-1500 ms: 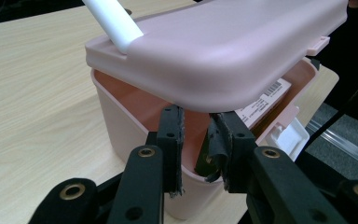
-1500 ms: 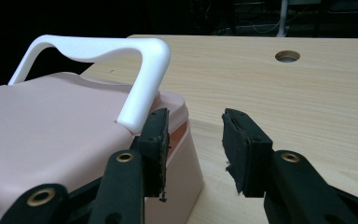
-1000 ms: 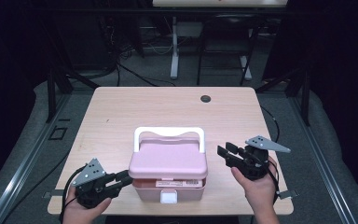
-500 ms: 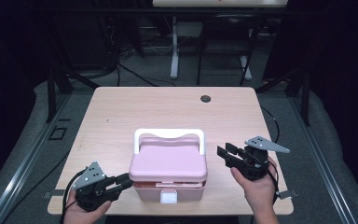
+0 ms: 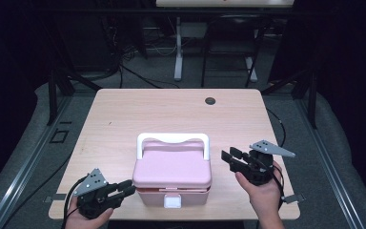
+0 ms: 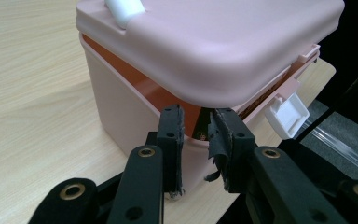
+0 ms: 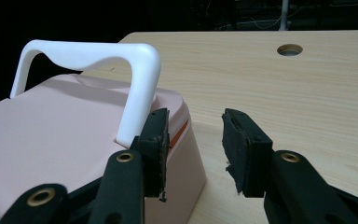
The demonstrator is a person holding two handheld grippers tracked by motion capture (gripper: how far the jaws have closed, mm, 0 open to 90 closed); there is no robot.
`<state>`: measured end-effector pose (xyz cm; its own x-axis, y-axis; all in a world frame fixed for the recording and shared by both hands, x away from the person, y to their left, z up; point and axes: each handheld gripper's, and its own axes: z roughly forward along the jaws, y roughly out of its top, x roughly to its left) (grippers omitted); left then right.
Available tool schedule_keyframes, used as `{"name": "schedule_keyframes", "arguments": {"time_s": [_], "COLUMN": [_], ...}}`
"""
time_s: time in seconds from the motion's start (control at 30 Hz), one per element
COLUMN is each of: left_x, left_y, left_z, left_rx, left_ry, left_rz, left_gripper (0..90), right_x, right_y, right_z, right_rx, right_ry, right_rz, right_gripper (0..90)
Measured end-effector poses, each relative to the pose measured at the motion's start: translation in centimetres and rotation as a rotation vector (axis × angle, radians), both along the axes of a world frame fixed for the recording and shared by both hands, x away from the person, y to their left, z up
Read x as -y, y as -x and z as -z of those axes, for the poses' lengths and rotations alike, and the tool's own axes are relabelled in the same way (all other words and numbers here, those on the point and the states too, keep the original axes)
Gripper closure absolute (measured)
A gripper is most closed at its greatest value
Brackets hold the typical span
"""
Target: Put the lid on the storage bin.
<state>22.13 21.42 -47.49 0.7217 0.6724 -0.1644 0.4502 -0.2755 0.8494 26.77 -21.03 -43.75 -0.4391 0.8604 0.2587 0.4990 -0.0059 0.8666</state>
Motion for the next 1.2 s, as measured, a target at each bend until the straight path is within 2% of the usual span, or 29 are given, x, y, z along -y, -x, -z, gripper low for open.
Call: {"name": "schedule_keyframes", "arguments": {"time_s": [0.3, 0.37, 0.7, 0.9, 1.03, 1.2], "left_x": [-0.5, -0.8, -1.3, -1.5, -1.8, -2.1], "left_y": [0.3, 0.3, 0.1, -0.4, -0.8, -1.6], "left_z": [0.5, 0.5, 0.5, 0.6, 0.5, 0.5], "left_rx": [-0.025, -0.027, -0.021, -0.03, -0.024, -0.007], "left_ry": [-0.002, 0.011, 0.012, 0.012, 0.007, 0.007], "left_rz": [-0.023, -0.029, -0.053, -0.067, -0.084, -0.106], "left_gripper": [73.3, 73.6, 72.8, 68.6, 66.2, 59.1], "right_x": [0.2, 0.2, 0.4, 0.5, 0.6, 0.6], "right_y": [0.1, 0.1, 0.2, 0.2, 0.2, 0.1], "right_z": [0.1, 0.1, 0.2, 0.5, 0.7, 1.0], "right_rx": [-0.002, -0.003, -0.004, -0.006, -0.008, -0.005], "right_ry": [-0.007, -0.015, -0.015, -0.007, -0.003, 0.009], "right_rz": [0.002, 0.003, 0.008, 0.008, 0.013, 0.018], "right_gripper": [60.7, 60.7, 60.6, 60.5, 59.7, 55.1]}}
